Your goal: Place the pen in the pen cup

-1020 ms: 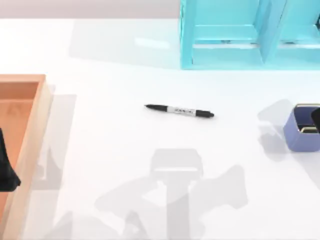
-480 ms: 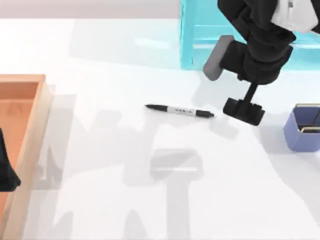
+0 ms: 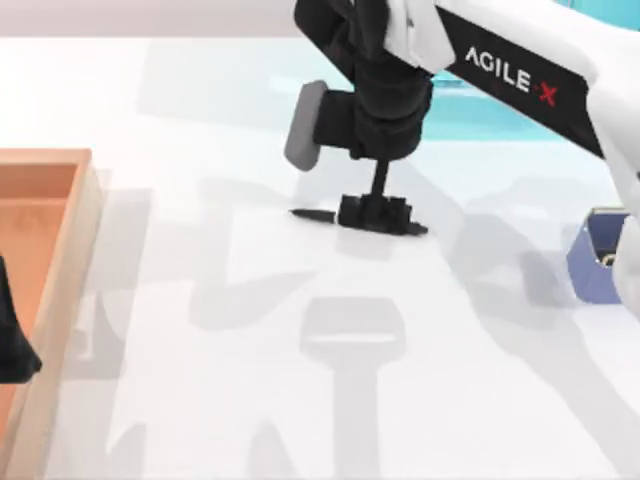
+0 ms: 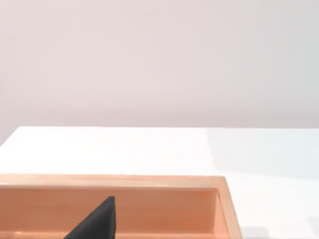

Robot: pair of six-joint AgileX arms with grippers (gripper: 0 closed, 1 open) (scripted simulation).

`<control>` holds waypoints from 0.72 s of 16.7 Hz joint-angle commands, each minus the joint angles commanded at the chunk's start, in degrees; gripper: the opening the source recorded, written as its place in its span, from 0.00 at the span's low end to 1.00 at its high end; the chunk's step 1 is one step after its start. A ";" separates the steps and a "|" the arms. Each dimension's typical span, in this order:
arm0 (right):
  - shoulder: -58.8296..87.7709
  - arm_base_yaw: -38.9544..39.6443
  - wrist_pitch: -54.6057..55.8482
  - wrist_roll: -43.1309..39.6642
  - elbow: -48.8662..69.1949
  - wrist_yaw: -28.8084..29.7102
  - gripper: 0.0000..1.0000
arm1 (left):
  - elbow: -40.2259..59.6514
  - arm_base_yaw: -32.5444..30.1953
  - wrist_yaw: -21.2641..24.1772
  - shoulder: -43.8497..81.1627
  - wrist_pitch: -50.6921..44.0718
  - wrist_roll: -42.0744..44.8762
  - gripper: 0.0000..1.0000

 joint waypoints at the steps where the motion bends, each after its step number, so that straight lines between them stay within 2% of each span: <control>1: 1.00 0.40 -0.10 -0.37 1.56 -0.16 1.00 | 0.00 0.00 0.00 0.00 0.00 0.00 1.00; 9: 1.83 0.48 0.10 -0.72 2.71 -0.27 1.00 | 0.00 0.00 0.00 0.00 0.00 0.00 1.00; 12: 3.51 0.27 4.12 -1.23 0.23 -0.36 1.00 | 0.00 0.00 0.00 0.00 0.00 0.00 1.00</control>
